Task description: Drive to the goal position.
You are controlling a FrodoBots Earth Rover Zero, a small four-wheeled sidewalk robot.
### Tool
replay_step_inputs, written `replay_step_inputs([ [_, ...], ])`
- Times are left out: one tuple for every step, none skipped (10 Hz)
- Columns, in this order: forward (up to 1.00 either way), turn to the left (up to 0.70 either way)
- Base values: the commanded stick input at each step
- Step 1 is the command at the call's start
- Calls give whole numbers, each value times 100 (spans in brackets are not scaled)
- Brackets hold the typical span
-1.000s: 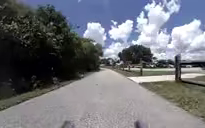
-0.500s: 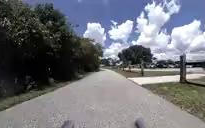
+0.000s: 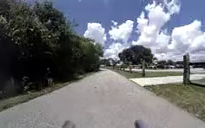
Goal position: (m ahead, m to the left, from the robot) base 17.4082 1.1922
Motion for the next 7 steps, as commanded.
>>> replay_step_inputs([
  [50,0],
  [50,0],
  [50,0],
  [50,0],
  [50,0],
  [50,0],
  [50,0],
])
